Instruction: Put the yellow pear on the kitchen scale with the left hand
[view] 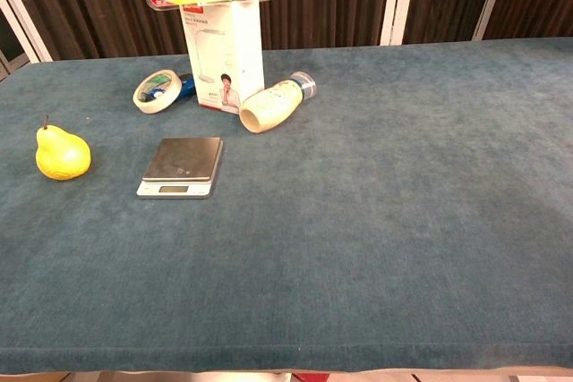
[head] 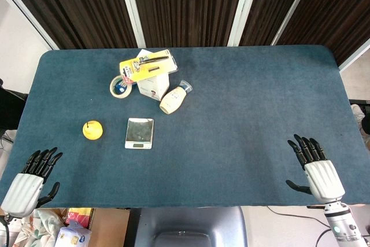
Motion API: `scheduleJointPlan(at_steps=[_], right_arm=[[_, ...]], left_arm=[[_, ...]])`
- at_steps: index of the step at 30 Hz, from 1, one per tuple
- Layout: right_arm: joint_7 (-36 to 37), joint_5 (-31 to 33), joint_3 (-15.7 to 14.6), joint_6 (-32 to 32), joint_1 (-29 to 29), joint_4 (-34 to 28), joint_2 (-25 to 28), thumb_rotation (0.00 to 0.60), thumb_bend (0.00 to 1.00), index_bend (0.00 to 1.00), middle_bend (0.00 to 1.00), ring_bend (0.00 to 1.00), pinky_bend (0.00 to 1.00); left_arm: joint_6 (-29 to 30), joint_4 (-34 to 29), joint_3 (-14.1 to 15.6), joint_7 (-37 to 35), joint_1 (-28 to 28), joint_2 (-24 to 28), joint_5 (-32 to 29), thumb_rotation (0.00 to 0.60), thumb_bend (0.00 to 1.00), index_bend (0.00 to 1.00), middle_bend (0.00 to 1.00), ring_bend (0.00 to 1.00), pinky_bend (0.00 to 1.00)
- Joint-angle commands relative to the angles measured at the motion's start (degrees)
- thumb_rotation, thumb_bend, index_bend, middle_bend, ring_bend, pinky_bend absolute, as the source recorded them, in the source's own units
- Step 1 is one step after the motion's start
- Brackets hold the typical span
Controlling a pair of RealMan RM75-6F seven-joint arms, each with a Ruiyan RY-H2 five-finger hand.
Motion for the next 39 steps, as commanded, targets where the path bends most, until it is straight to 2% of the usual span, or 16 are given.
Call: scheduleJointPlan(at_steps=[1,2,3,4,5,6,7,9,10,15,18,24,27,29,35,39], right_arm=[[-0.05,-0.14,-0.1,0.02,-0.01,-0.04,0.04,0.6,0.16,0.0,0.0,0.0,0.0],[-0.01,-0.19,-0.15,0.01,-0.01,-0.08,0.06,0.6,0.16,0.0,0.0,0.0,0.0],[-0.06,-0.25,-0.23,0.0,-0.03,-0.11,0.13,0.6,0.16,0.0,0.0,0.0,0.0],[-0.06,-0.27,-0.32,-0.07,-0.05,-0.18,0.26,0.6,0.16,0.0,0.0,0.0,0.0],[0.22,-0.28,-0.37,-0.11,-0.04,-0.32,0.39,0.6,0.16,0.0,0.0,0.0,0.0],[0.66,-0.35,-0.44,-0.17,0.0,-0.45,0.52,0.6,0.16,0.0,0.0,0.0,0.0],[1.23,-0.41,-0.51,-0.29,0.07,-0.49,0.68,0.6,0.16,0.0,0.0,0.0,0.0],[1.61,-0.21,-0.54,-0.57,0.14,-0.41,0.79,0.6,0.16,0.0,0.0,0.0,0.0],[1.68,-0.04,-0.52,-0.75,0.19,-0.42,0.76,0.6,0.16,0.0,0.0,0.0,0.0],[2.43,-0.1,-1.23,-2.97,1.0,-0.78,0.86,0.6,0.16,0.0,0.0,0.0,0.0],[3.92,-0.59,-1.87,-4.38,1.67,-1.12,1.62,0.6,0.16,0.0,0.0,0.0,0.0],[4.4,-0.46,-1.71,-4.58,1.93,-1.01,1.62,0.6,0.16,0.0,0.0,0.0,0.0],[4.31,-0.16,-1.74,-4.8,1.96,-1.02,1.51,0.6,0.16,0.0,0.0,0.0,0.0],[4.25,-0.12,-1.8,-4.96,2.03,-1.08,1.52,0.6,0.16,0.0,0.0,0.0,0.0],[4.1,0.83,-1.74,-6.04,2.37,-1.21,1.6,0.6,0.16,0.0,0.0,0.0,0.0],[4.4,0.75,-1.75,-5.76,2.34,-1.35,1.8,0.6,0.16,0.0,0.0,0.0,0.0]], left_arm=[[-0.11,-0.08,0.2,1.29,-0.09,-0.66,0.62,0.6,0.44,0.0,0.0,0.0,0.08],[-0.03,0.13,0.19,1.48,-0.21,-0.93,0.93,0.6,0.44,0.0,0.0,0.01,0.12],[0.02,0.54,0.07,1.51,-0.45,-1.44,1.26,0.6,0.44,0.0,0.03,0.04,0.21],[0.38,1.01,-0.24,1.24,-0.69,-2.16,1.6,0.6,0.45,0.0,0.09,0.13,0.36],[0.94,1.86,-0.61,0.45,-1.0,-3.27,2.13,0.6,0.47,0.0,0.19,0.27,0.53],[1.04,2.76,-0.81,-0.77,-1.3,-4.53,2.28,0.6,0.49,0.0,0.36,0.48,0.72],[0.19,3.79,-0.81,-2.74,-1.88,-6.22,2.06,0.6,0.51,0.02,0.57,0.72,0.9],[-2.73,5.38,-0.7,-4.83,-3.31,-8.34,1.32,0.6,0.53,0.07,0.78,0.93,1.0],[-5.57,5.9,-0.69,-4.87,-4.44,-9.33,0.32,0.6,0.54,0.1,0.85,0.98,1.0],[-14.22,7.83,-3.14,2.17,-8.79,-13.27,-4.17,0.6,0.6,0.22,0.99,1.0,1.0],[-18.54,7.17,-4.8,2.85,-10.94,-15.1,-7.9,0.6,0.61,0.22,1.0,1.0,1.0],[-21.9,6.38,-6.06,3.04,-13.2,-16.17,-9.91,0.6,0.62,0.2,1.0,1.0,1.0],[-27.77,6.9,-9.13,5.18,-16.96,-19.31,-15.41,0.6,0.6,0.17,1.0,1.0,1.0],[-29.89,6.78,-9.8,5.96,-18.1,-20.27,-17.78,0.6,0.59,0.16,1.0,1.0,1.0],[-32.76,8.21,-10.54,7.78,-20.6,-23.33,-21.64,0.6,0.51,0.16,1.0,1.0,1.0],[-32.64,9.65,-10.81,8.85,-21.7,-25.33,-22.58,0.6,0.48,0.17,1.0,1.0,1.0]])
